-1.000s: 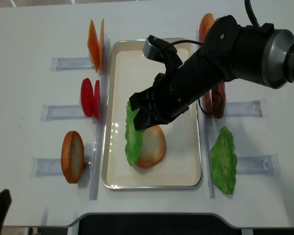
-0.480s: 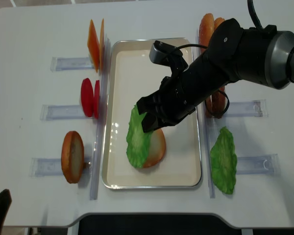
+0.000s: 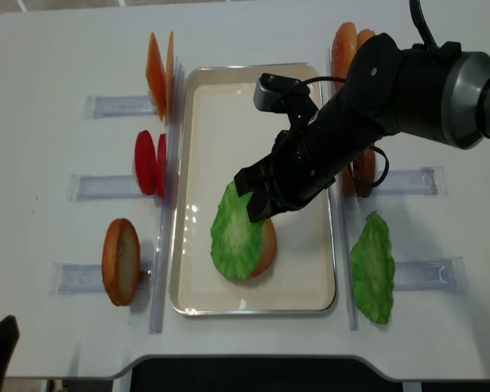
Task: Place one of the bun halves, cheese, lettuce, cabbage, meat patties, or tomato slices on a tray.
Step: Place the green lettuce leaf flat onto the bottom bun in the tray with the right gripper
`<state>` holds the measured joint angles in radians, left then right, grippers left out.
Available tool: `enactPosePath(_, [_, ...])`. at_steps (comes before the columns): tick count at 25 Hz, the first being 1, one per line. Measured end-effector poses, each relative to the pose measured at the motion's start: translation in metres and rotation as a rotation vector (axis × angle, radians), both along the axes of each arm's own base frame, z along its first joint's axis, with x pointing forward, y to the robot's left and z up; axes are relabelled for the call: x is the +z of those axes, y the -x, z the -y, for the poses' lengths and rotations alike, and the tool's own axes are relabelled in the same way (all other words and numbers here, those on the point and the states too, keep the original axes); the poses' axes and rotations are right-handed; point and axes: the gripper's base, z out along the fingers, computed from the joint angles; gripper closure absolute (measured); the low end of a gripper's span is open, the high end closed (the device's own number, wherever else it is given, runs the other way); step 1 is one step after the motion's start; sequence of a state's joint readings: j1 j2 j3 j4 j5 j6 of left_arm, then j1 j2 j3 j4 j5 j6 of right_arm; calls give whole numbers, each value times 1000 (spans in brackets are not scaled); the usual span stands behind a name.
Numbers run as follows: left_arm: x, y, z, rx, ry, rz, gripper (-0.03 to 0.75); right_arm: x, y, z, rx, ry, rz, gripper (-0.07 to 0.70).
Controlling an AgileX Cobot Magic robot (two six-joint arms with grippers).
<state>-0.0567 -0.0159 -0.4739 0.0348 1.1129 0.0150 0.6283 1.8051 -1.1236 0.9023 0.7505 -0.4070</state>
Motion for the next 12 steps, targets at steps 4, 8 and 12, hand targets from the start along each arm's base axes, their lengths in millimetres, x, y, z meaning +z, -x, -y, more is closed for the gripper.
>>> enactPosePath(4, [0, 0, 0, 0, 0, 0, 24, 0, 0, 0, 0, 4, 0, 580])
enactPosePath(8, [0, 0, 0, 0, 0, 0, 24, -1, 0, 1, 4, 12, 6, 465])
enactPosePath(12, [0, 0, 0, 0, 0, 0, 24, -1, 0, 1, -10, 15, -4, 297])
